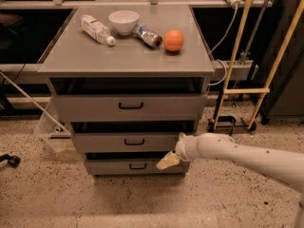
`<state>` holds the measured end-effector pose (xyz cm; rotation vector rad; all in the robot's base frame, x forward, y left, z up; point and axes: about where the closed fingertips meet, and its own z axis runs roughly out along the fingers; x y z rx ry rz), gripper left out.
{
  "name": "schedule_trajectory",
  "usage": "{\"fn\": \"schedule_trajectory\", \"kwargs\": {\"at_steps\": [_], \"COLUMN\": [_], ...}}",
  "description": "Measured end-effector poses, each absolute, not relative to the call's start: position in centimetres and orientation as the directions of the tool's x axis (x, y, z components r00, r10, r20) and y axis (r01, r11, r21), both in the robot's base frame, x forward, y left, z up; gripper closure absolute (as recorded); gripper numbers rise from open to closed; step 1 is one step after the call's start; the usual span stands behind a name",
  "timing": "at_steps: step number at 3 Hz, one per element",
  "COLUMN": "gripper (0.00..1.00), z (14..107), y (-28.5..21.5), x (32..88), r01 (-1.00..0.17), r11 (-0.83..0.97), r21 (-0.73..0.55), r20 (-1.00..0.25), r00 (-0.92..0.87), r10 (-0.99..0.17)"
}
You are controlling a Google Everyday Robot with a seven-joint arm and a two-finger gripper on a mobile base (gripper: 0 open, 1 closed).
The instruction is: Close middle drawer
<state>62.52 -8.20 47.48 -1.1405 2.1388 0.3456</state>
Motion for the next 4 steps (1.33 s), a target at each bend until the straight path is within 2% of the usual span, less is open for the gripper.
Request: {"fn": "schedule_trajectory", "kwargs": {"at_steps": [1,3,4], "gripper": [0.00,0.00,0.00], "z": [51.1,59.3,64.4], "y": [-15.5,-25.6,-27.6], "x": [59.5,51.3,47.9], "r01": [-0.671,-0.344,-0.222], "r11": [0.738,0.934,0.957], "r21": [-0.075,-0.101,-0.185], "r20": [-0.722,-0.790,-0.828], "r00": [-0.474,-0.542,-0.489], "r10": [-0.504,-0.286,-0.274]}}
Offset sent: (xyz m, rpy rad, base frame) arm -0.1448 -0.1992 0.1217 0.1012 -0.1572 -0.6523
